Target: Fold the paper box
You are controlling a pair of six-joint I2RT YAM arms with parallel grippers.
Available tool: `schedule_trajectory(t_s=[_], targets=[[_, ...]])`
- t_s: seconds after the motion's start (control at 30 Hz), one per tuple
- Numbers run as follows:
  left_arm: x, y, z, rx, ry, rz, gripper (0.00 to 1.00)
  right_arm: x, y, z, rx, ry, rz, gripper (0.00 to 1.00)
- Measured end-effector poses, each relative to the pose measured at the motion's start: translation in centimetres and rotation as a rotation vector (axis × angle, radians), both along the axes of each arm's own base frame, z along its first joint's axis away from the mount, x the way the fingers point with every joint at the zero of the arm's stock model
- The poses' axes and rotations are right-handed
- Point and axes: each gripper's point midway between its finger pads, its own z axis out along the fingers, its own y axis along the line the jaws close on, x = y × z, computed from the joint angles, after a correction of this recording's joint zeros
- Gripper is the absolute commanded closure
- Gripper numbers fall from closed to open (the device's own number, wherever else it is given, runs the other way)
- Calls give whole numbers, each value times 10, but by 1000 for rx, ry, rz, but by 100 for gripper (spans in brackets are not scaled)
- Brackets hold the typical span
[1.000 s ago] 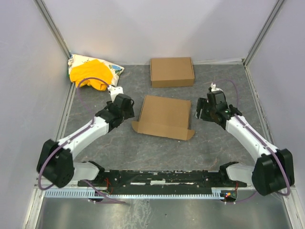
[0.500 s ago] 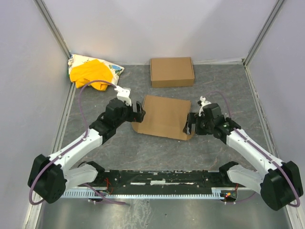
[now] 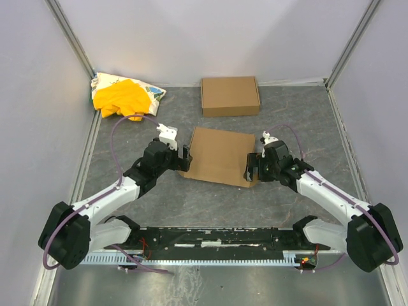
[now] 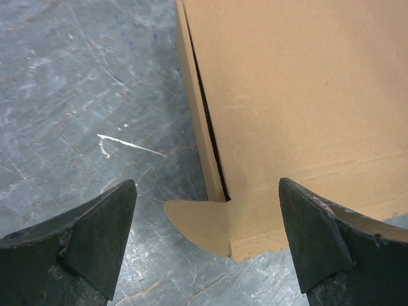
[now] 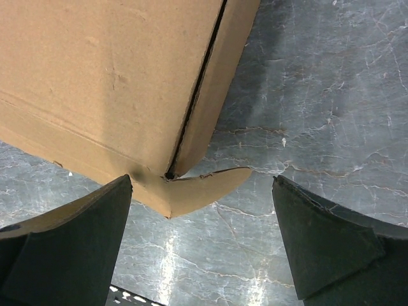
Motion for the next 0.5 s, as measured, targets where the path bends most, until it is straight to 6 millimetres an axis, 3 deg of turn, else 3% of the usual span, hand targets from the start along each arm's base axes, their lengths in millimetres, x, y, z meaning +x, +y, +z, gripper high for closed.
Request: schedule_trajectory(t_s=[0.27, 0.5], targets=[[-18, -19, -30, 35, 62, -125, 1, 6, 6, -3, 20, -16, 9, 1], [-23, -22, -35, 58, 69, -164, 1, 7, 13, -5, 42, -10, 32, 1]])
